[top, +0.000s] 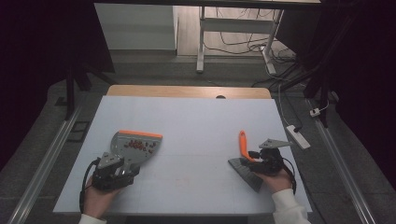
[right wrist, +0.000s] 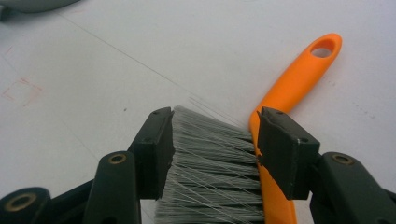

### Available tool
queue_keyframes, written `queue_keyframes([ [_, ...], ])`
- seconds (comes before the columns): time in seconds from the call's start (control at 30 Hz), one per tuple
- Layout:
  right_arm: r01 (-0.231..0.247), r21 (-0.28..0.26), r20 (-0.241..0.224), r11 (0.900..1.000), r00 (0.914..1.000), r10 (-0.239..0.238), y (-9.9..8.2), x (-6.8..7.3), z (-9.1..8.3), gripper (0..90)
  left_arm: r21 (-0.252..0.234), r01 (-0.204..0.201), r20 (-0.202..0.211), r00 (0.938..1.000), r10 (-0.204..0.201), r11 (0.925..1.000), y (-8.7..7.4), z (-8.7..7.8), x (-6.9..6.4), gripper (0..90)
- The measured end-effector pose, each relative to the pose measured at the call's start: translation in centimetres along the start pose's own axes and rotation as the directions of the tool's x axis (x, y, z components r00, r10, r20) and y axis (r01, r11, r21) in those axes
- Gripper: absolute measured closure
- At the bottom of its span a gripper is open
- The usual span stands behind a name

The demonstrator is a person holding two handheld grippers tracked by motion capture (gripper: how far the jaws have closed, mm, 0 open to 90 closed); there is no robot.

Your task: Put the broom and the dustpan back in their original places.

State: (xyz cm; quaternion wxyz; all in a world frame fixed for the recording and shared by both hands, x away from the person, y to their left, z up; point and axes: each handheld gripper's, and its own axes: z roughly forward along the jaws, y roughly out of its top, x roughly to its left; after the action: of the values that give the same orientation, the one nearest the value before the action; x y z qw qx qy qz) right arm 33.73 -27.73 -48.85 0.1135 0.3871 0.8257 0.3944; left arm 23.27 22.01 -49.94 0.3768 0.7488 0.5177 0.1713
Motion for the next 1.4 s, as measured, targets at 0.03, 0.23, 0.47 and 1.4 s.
queue_keyframes([
  [0.03,0.004,-0.002,-0.001,1.0,1.0,-0.004,0.0,0.0,0.0,45.8,-0.001,-0.009,0.008,0.9999,0.009,1.0,0.1,0.1,0.0,30.9],
  [0.23,0.028,-0.012,-0.01,0.9995,0.9996,-0.028,0.0,0.6,0.0,45.8,-0.006,-0.059,0.067,0.996,0.059,0.9982,0.6,0.7,-0.1,30.8],
  [0.47,0.067,-0.026,-0.026,0.9974,0.9974,-0.068,0.0,1.7,0.1,45.8,-0.007,-0.1,0.126,0.987,0.1,0.9949,1.1,1.2,0.1,30.7],
  [1.4,0.156,-0.119,-0.074,0.9806,0.9834,-0.165,-0.8,4.5,-0.3,45.7,0.01,-0.18,0.219,0.9602,0.173,0.9837,1.1,2.0,-0.5,30.6],
])
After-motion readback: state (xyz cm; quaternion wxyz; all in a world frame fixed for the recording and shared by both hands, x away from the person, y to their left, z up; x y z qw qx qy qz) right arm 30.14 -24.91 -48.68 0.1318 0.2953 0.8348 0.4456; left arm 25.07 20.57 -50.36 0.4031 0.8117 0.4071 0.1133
